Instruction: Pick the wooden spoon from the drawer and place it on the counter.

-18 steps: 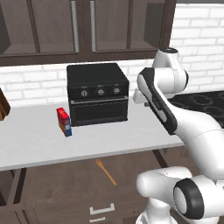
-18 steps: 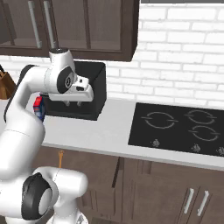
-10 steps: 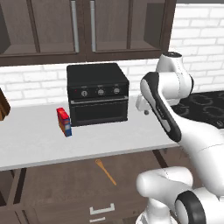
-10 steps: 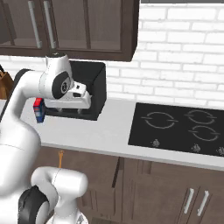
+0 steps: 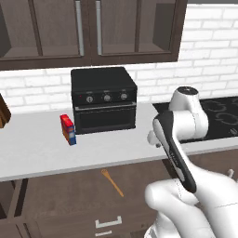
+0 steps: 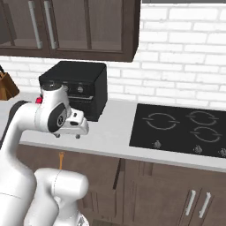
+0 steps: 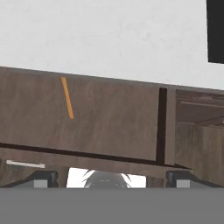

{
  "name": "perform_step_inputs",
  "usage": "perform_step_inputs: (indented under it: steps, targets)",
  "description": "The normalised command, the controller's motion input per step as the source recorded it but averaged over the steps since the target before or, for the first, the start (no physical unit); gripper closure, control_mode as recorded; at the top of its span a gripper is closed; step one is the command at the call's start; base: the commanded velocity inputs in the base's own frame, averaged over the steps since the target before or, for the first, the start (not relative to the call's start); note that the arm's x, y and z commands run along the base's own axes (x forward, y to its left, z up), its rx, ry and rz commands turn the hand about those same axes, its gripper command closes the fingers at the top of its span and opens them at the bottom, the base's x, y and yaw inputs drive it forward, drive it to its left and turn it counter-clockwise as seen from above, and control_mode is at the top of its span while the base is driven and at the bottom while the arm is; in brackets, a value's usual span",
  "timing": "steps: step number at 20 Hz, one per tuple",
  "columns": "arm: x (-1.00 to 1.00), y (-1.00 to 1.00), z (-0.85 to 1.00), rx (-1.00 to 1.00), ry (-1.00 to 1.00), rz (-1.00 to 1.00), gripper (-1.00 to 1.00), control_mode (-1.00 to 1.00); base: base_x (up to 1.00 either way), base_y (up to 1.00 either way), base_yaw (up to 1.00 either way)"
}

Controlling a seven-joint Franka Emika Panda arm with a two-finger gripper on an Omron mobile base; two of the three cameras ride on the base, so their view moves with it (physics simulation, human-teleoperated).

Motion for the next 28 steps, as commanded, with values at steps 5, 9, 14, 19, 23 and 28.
perform_step_inputs:
  steps: [5, 9, 14, 19, 23, 28]
  targets:
    - [-0.32, 0.0, -0.78, 0.0, -0.09, 0.0, -1.0, 1.0, -0.08, 0.0, 0.0]
    - [0.0, 0.0, 0.0, 0.0, 0.0, 0.0, -1.0, 1.0, -0.51, 0.0, 0.0]
    - [0.0, 0.0, 0.0, 0.0, 0.0, 0.0, -1.0, 1.0, -0.59, 0.1, 0.0]
    - [0.0, 0.0, 0.0, 0.0, 0.0, 0.0, -1.0, 1.0, -0.29, 0.45, 0.0]
    - [0.0, 0.0, 0.0, 0.0, 0.0, 0.0, -1.0, 1.0, -0.08, 0.6, 0.0]
    - [0.01, 0.06, -0.03, 0.0, -0.05, -0.01, -1.0, -1.0, 0.0, 0.19, 0.0]
